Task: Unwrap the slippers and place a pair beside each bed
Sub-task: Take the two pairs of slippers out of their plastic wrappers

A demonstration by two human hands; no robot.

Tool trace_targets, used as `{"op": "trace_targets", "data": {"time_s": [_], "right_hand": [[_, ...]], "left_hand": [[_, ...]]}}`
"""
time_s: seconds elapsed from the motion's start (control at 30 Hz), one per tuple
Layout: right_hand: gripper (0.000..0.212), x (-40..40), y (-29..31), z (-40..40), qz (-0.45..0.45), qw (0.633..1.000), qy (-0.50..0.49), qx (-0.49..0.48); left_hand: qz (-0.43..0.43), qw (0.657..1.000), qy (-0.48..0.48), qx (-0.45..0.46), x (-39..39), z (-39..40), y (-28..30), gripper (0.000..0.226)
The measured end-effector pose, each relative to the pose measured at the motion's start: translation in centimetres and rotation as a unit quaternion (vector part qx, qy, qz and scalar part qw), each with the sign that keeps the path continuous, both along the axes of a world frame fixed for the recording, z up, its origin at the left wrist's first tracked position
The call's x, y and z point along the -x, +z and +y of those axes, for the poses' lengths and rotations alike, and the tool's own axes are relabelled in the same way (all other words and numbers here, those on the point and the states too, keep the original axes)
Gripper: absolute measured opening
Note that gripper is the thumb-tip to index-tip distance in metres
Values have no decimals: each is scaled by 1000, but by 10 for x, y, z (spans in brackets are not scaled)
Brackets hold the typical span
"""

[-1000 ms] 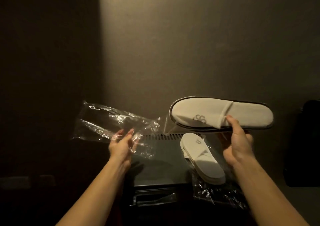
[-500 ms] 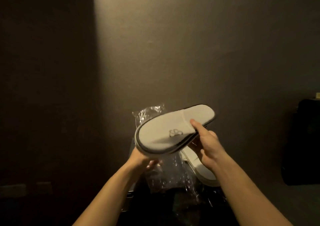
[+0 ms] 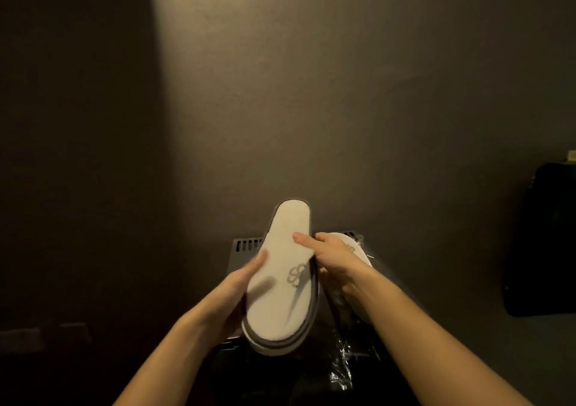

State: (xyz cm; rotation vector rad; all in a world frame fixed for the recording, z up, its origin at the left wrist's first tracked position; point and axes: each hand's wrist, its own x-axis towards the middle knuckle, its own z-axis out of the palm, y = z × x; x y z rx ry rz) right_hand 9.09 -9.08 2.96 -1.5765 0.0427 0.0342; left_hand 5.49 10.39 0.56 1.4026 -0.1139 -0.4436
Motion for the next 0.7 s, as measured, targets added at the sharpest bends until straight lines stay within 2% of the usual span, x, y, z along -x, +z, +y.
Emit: {"op": "trace_targets", "data": {"time_s": [0.03, 0.1, 0.2, 0.23, 0.3, 0.37, 0.43, 0.5, 0.57, 0.7], "right_hand": [[46, -1, -1, 2, -3, 1000, -2, 10], [47, 1, -1, 0, -16, 1000, -5, 26], [30, -2, -4, -31, -54, 995, -65, 48], [22, -6, -8, -47, -68, 984, -116, 117], [14, -9, -18, -77, -48, 931, -197, 304], [24, -7, -29, -92, 15, 886, -185, 425], [44, -3, -37, -93, 63, 862, -145, 481], [63, -3, -39, -92, 84, 852, -136, 499], [72, -5, -38, -91, 99, 852, -130, 497], [65, -9, -34, -94, 118, 863, -95, 481]], "left_hand": [[-26, 999, -2, -19, 2, -3, 1, 53], [-52, 997, 59, -29, -2, -10, -4, 69], [-16, 991, 129, -13, -17, -16, -12, 65], [-10, 988, 152, -11, -21, -20, -13, 62], [-8, 983, 182, -14, -26, -28, -15, 62], [-12, 980, 193, -38, -27, -39, -17, 62], [-17, 978, 194, -69, -31, -49, -21, 61], [-18, 977, 193, -91, -34, -56, -27, 56], [-13, 975, 195, -102, -37, -61, -36, 53], [-6, 973, 197, -121, -44, -61, -48, 57]]}}
